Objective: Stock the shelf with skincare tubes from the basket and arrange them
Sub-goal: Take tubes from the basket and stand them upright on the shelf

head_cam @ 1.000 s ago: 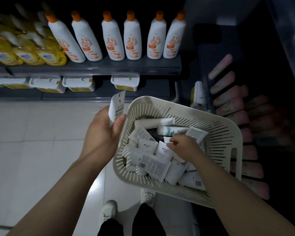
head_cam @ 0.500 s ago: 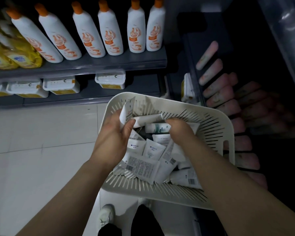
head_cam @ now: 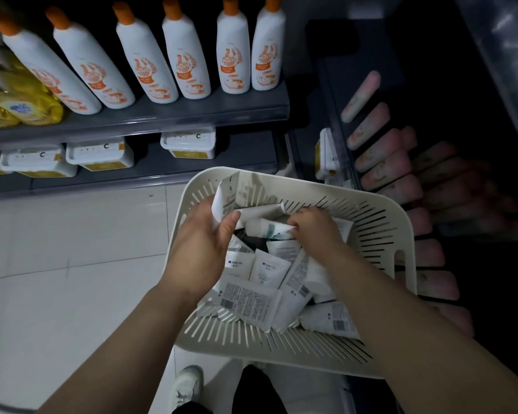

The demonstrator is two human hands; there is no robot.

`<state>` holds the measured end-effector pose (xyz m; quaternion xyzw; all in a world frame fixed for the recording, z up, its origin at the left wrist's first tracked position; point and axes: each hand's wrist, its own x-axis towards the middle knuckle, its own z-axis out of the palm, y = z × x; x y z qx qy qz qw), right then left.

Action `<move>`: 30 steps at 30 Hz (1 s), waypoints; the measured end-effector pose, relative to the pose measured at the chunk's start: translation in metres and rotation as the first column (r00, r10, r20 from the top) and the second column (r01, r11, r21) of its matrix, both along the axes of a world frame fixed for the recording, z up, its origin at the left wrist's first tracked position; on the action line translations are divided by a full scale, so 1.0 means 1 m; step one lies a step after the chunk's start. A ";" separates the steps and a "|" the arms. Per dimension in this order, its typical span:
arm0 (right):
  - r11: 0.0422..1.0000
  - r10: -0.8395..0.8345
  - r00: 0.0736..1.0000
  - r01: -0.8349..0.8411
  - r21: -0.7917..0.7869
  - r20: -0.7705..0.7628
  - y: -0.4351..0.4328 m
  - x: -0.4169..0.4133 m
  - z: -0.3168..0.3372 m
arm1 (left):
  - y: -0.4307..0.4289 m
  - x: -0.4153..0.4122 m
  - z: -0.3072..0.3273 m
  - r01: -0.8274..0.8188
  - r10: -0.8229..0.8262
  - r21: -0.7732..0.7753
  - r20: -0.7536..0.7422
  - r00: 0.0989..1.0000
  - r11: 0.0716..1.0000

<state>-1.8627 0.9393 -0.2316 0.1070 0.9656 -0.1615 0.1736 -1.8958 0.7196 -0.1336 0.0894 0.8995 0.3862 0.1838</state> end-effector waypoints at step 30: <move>0.383 -0.857 0.515 0.612 -0.692 -0.019 -0.092 0.217 0.420 | -0.009 0.100 0.312 0.558 -0.457 0.381 -0.328 0.827 0.737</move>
